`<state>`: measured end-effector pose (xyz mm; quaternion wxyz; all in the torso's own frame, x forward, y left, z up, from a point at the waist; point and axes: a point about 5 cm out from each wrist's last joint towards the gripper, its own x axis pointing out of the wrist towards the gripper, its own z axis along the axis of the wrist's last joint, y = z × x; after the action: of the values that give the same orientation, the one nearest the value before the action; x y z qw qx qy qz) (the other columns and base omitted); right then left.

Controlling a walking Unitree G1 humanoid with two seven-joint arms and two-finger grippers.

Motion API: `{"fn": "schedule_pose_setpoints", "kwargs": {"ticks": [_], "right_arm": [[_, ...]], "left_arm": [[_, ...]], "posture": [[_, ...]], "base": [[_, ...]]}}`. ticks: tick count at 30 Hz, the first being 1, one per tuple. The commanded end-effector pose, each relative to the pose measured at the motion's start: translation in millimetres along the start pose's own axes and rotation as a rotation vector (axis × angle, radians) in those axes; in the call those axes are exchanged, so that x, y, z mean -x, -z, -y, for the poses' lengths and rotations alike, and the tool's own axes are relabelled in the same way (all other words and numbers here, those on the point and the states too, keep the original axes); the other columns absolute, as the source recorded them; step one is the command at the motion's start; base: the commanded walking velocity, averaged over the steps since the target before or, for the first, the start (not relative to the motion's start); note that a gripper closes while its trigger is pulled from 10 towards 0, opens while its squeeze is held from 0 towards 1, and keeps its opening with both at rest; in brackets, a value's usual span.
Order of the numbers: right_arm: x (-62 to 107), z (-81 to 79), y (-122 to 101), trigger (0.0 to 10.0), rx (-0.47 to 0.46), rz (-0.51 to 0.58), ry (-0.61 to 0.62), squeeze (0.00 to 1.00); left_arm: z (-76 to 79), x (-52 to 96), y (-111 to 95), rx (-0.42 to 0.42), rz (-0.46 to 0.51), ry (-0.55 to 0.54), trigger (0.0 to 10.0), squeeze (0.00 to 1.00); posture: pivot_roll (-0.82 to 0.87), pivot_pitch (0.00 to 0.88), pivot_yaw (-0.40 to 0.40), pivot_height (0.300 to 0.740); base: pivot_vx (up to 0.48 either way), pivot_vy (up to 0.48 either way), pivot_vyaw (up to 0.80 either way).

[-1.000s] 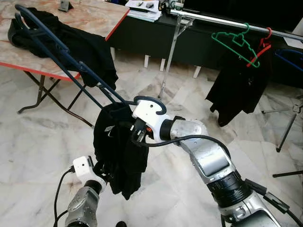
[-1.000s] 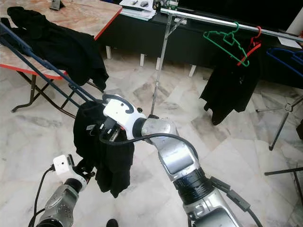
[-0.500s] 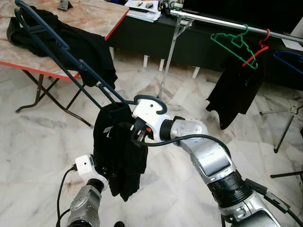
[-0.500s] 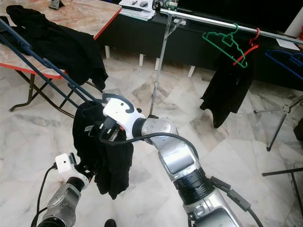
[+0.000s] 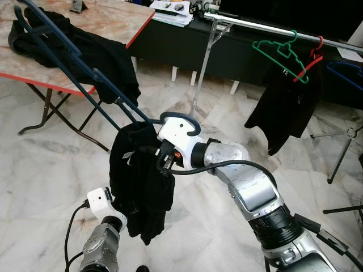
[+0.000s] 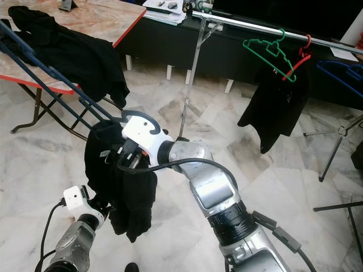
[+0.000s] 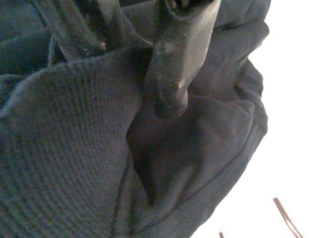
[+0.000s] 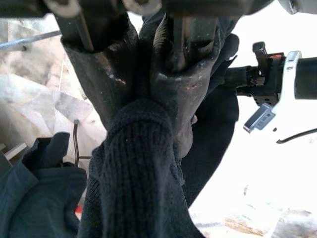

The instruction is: Hang hanger

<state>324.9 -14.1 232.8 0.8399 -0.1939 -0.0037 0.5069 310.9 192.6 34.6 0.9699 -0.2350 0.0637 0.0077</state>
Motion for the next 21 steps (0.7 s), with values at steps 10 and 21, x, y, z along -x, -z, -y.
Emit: {"fn": "schedule_pose_setpoints", "kwargs": {"ticks": [10, 21], "right_arm": [[4.1, -1.6, -11.4, 10.0, 0.009, 0.046, -0.008, 0.0], [6.4, 2.4, -2.2, 10.0, 0.021, 0.008, 0.015, 0.0]], "left_arm": [[2.0, 1.5, 6.2, 0.015, -0.006, -0.011, 0.0, 0.0], [-1.3, 3.4, 10.7, -0.002, -0.046, -0.035, 0.0, 0.0]], "posture": [[-0.01, 0.199, -0.155, 0.74], [0.0, 0.201, -0.154, 0.74]], "base": [[0.0, 0.0, 0.0], [0.0, 0.0, 0.0]]}}
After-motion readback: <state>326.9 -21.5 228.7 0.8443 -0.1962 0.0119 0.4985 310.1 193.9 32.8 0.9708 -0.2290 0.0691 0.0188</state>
